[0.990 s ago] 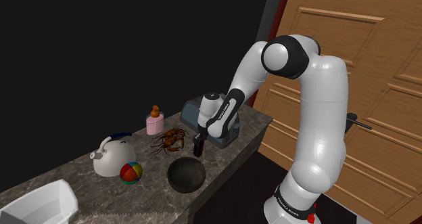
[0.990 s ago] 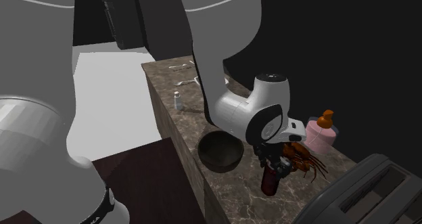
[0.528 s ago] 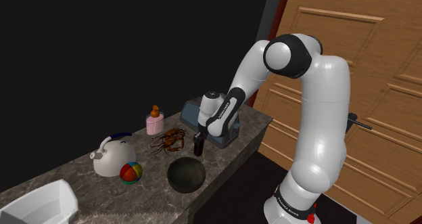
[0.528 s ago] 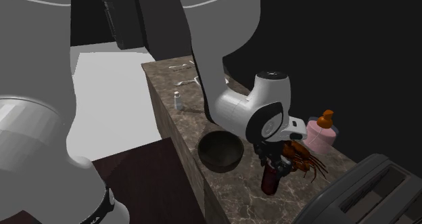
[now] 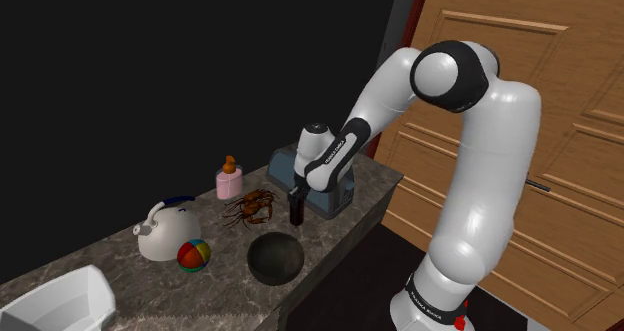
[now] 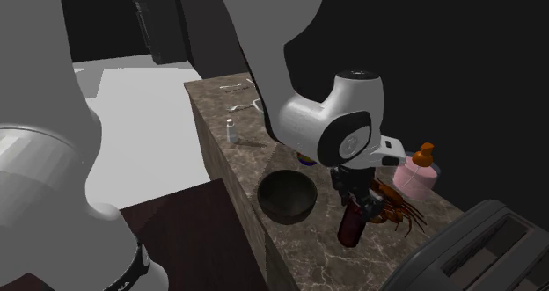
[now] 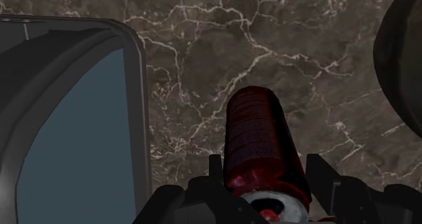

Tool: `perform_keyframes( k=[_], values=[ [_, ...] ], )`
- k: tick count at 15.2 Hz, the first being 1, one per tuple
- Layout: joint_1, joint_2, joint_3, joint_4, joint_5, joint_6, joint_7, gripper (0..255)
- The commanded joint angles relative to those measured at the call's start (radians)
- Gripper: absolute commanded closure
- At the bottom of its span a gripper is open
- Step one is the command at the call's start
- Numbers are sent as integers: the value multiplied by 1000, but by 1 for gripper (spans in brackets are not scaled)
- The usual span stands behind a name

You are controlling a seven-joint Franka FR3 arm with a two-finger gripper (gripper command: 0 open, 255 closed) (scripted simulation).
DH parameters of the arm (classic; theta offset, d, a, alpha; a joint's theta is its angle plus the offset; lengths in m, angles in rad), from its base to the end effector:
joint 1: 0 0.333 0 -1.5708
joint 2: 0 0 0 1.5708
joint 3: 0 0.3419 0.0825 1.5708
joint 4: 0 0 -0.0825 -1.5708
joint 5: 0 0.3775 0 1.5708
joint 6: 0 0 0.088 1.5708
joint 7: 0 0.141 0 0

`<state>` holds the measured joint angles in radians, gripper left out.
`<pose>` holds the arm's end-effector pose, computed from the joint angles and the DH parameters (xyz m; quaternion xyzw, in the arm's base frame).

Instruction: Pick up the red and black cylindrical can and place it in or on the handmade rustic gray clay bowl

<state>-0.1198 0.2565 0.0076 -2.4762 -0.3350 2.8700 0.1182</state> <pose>0.4950 -0.0401 0.2006 0.9953 0.0429 0.0679 0.0545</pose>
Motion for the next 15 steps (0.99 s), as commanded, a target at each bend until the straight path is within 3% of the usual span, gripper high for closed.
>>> perform_keyframes(
  k=[1,15],
  values=[
    [-9,-28,13,-2,19,-27,-17,255],
    [-29,-215,56,-1,134,-211,-118,255]
  ],
)
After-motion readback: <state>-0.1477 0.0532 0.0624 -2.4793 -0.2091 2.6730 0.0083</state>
